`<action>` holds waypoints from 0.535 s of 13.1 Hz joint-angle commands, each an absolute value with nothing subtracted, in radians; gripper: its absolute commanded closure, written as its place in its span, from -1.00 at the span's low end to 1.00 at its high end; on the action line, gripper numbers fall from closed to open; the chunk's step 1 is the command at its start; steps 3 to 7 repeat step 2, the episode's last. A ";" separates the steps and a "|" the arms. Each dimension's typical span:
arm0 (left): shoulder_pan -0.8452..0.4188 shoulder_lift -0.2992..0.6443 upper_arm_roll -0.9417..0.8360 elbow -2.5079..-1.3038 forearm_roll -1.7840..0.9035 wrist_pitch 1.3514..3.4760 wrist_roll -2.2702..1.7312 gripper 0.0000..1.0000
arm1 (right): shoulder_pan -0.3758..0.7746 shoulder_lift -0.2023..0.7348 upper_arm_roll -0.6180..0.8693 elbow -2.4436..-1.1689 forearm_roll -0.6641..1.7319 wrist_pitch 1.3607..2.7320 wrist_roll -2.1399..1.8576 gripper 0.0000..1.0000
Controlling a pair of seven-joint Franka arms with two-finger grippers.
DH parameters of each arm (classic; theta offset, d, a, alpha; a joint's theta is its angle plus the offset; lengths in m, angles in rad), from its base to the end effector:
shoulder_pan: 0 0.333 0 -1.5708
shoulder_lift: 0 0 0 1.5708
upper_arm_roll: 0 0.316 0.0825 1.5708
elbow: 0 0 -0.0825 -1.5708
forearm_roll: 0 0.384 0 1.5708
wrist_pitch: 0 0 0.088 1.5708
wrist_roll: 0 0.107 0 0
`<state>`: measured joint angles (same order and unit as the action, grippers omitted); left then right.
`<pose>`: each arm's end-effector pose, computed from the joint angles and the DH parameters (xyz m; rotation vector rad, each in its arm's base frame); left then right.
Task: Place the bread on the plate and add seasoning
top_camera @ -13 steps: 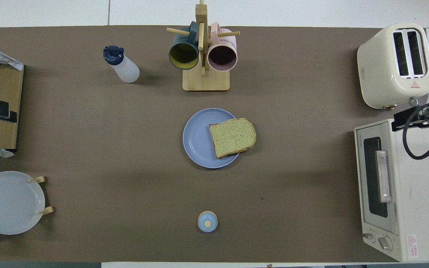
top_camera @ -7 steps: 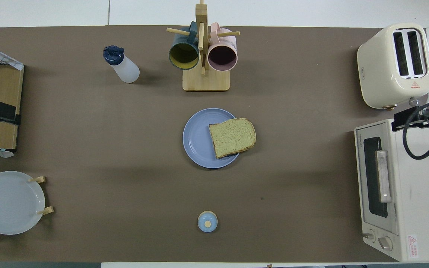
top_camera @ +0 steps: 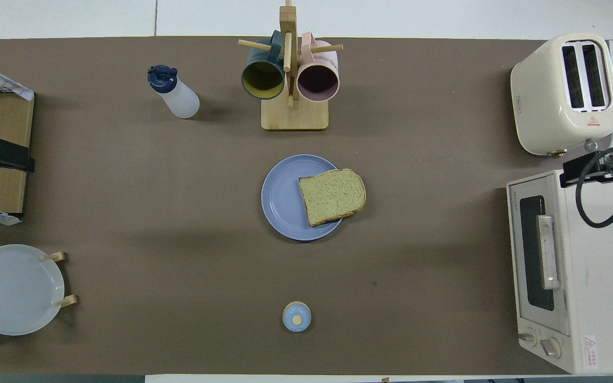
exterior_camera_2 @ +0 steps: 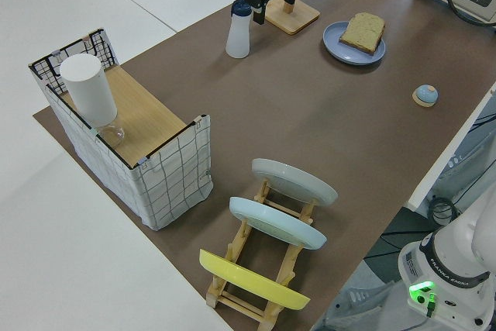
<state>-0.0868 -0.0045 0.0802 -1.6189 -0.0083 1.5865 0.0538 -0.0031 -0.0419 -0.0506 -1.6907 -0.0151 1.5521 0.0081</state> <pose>0.5533 -0.0044 0.6056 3.1306 -0.0942 -0.0434 0.5348 -0.0309 0.5895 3.1257 -0.0957 -0.1518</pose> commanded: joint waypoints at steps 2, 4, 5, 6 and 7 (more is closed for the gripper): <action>-0.077 -0.015 0.078 -1.634 0.006 1.605 0.074 -1.00 | -0.011 -0.051 -0.048 -1.694 -0.009 1.543 -0.011 -1.00; -0.077 -0.015 0.078 -1.634 0.006 1.605 0.074 -1.00 | -0.011 -0.051 -0.048 -1.694 -0.009 1.543 -0.011 -1.00; -0.077 -0.015 0.078 -1.634 0.006 1.605 0.074 -1.00 | -0.011 -0.051 -0.048 -1.694 -0.009 1.543 -0.011 -1.00; -0.077 -0.015 0.078 -1.634 0.006 1.605 0.074 -1.00 | -0.011 -0.051 -0.048 -1.694 -0.009 1.543 -0.011 -1.00; -0.077 -0.015 0.078 -1.634 0.006 1.605 0.074 -1.00 | -0.011 -0.051 -0.048 -1.694 -0.009 1.543 -0.011 -1.00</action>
